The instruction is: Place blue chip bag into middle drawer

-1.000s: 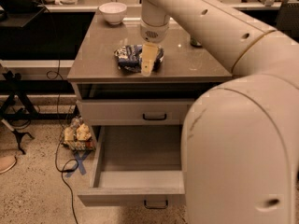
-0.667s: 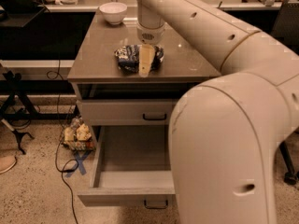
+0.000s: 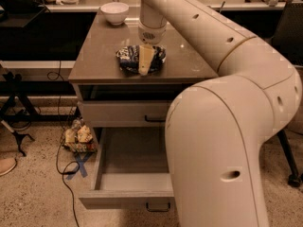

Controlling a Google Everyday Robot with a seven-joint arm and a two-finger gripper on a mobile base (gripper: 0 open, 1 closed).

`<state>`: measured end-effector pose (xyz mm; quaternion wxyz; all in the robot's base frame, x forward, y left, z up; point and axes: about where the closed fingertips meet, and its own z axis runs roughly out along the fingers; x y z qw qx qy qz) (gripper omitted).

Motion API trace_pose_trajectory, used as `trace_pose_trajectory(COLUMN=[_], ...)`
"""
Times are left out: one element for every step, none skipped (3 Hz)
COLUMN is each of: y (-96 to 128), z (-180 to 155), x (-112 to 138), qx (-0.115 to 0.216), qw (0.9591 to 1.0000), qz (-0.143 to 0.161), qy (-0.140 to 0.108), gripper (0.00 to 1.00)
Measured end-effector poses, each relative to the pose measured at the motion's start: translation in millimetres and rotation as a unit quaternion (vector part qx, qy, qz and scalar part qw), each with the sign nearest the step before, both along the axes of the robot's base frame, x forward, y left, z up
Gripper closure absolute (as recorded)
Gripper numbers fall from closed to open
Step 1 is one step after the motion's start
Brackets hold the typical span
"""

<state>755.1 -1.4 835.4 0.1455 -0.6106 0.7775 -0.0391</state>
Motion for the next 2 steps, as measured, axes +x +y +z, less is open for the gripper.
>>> trace_pose_trajectory(y=[7.3,11.6], z=[-5.0,-3.7], x=[3.0,1.4], qx=[0.022,0.055], qw=[0.9997,0.9983], qz=[0.005,0.011], qy=[0.01,0.014], gripper=[0.43,0.66])
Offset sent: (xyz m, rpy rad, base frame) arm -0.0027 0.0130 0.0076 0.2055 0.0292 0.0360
